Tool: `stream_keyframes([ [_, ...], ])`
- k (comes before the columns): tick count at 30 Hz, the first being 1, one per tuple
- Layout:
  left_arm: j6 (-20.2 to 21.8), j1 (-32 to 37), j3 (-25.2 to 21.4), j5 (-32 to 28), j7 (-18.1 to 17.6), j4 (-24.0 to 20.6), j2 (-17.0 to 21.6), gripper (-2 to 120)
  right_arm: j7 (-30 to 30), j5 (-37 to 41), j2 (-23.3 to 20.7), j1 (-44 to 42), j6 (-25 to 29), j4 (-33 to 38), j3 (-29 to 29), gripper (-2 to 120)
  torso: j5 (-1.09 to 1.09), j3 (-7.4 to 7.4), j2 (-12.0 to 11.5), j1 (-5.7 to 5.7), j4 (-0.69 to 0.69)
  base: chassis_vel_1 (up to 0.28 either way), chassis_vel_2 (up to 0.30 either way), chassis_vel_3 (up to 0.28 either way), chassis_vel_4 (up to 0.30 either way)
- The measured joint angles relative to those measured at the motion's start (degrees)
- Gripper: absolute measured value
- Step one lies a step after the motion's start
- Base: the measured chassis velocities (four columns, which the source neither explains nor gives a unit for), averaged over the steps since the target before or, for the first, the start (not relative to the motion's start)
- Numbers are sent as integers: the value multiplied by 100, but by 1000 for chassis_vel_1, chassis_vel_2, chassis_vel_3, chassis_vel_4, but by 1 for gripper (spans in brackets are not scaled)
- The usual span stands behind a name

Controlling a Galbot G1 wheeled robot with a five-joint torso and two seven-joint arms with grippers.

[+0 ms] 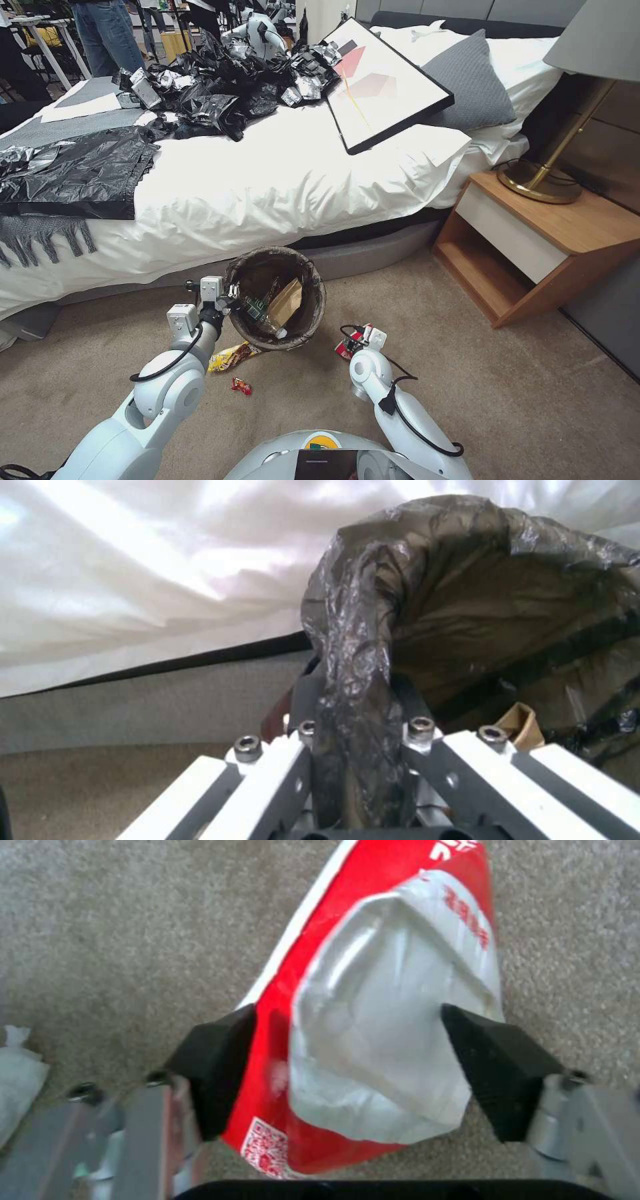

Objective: Pick up the trash bin, then pick up the garbage from the floor and place it into the trash bin.

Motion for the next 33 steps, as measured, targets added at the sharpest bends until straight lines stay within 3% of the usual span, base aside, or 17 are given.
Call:
stream_keyframes([
  [15, -20, -32, -4, -17, 3, 23, 5, 5, 129, -55, -18, -12, -81, -32, 9, 48, 0, 0, 0, 0, 0, 0, 0, 0, 0],
  [18, -22, -37, -4, -20, 3, 31, 6, 5, 153, -76, -20, -23, -87, -20, 9, 41, 0, 0, 0, 0, 0, 0, 0, 0, 0],
  [21, -27, -61, 1, -32, 3, 55, 16, 5, 194, -97, -61, -74, -126, 81, 5, 25, 0, 0, 0, 0, 0, 0, 0, 0, 0],
  [23, -27, -66, 4, -34, 2, 58, 16, 5, 201, -101, -65, -78, -132, 93, 5, 23, 0, 0, 0, 0, 0, 0, 0, 0, 0],
  [28, -27, -88, 24, -43, -7, 64, 13, 5, 263, -124, -92, -94, -161, 189, 1, 3, 0, 0, 0, 0, -1, 0, 0, 0, 0],
  [33, -27, -86, 27, -49, -23, 63, 21, 5, 294, -130, -127, -132, -183, 327, -9, 0, 0, 0, 0, 0, 0, 0, 0, 0, 0],
])
